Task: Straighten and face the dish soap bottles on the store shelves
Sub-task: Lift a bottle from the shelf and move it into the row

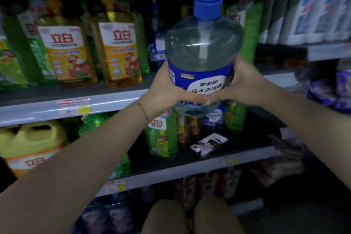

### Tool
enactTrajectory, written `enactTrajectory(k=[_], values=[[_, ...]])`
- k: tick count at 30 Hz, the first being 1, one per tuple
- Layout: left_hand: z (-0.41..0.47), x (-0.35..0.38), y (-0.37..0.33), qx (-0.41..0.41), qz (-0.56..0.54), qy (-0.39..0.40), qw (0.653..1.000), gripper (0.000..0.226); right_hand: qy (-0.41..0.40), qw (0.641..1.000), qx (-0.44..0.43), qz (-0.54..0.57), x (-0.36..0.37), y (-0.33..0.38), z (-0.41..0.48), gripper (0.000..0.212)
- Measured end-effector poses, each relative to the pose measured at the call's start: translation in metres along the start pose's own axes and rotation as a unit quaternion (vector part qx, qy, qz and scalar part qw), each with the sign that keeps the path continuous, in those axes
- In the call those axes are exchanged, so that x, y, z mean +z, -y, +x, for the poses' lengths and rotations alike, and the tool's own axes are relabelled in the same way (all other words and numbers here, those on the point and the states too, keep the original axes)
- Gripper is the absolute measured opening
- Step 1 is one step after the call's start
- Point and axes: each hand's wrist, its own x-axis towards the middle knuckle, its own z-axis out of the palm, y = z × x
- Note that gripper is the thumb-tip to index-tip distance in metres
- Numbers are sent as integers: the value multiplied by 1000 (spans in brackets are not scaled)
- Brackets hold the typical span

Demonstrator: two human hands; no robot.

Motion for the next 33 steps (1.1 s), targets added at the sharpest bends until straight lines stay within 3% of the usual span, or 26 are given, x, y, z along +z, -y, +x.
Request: enactTrajectory(k=[15, 23, 26, 28, 33], values=[[6, 152, 144, -129, -98, 68, 984, 93, -6, 985, 171, 29, -31, -158, -87, 111], [38, 191, 205, -152, -122, 59, 979, 81, -45, 974, 218, 41, -31, -235, -80, 100], [48, 201, 216, -152, -74, 60, 984, 71, -51, 971, 233, 16, -34, -260, -78, 92], [53, 208, 221, -193, -106, 56, 974, 77, -59, 968, 243, -4, -35, -274, -80, 84], [51, 215, 232, -187, -58, 94, 976, 79, -44, 960, 276, 26, -38, -295, -93, 78]])
